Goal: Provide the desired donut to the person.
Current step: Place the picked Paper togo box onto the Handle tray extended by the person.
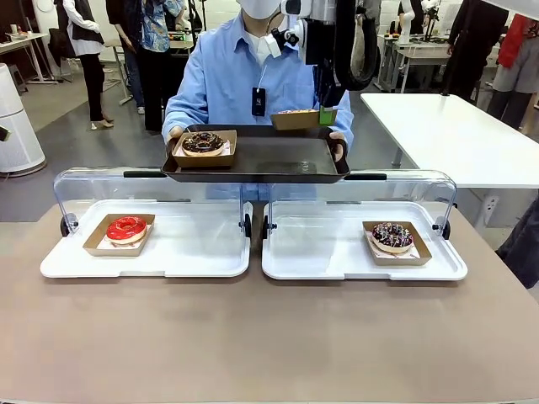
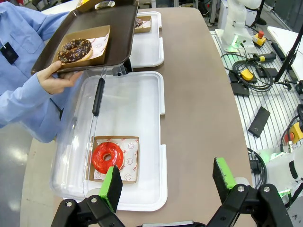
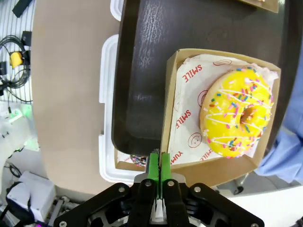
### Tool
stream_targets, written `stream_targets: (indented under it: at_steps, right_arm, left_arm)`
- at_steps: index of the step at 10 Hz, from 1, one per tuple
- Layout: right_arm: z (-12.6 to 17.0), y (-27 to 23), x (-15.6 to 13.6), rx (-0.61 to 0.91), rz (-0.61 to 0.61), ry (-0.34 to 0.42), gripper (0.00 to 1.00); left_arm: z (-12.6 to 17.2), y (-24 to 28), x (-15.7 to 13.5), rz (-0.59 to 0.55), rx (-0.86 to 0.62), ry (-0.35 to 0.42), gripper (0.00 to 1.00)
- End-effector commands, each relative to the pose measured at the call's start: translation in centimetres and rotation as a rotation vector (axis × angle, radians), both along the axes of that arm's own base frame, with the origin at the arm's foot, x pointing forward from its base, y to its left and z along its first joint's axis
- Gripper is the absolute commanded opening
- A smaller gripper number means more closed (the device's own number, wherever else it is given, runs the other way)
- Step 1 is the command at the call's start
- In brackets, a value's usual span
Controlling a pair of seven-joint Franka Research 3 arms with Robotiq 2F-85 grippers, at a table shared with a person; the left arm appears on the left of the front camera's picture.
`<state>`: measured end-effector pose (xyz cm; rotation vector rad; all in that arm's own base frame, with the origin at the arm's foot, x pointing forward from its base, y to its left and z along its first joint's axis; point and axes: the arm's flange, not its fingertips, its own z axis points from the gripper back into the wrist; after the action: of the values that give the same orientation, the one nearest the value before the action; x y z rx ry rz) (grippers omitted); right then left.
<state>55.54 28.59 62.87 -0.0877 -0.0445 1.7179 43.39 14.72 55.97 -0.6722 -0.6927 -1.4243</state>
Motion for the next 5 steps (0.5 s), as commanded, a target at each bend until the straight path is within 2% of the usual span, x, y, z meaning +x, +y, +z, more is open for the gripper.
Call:
stream_targets:
  at_steps: [1, 5]
  right_arm:
    - [-1.5, -0.9, 0.5, 0.016, 0.006, -0.022, 0.02]
    - [-5.3, -1.3, 1.1, 0.020, -0.015, -0.028, 0.02]
  left_arm:
    - [0.2, 0.0, -0.1, 0.010, -0.009, -0.004, 1.00]
    - [0.2, 0.0, -0.1, 0.010, -0.009, -0.004, 1.00]
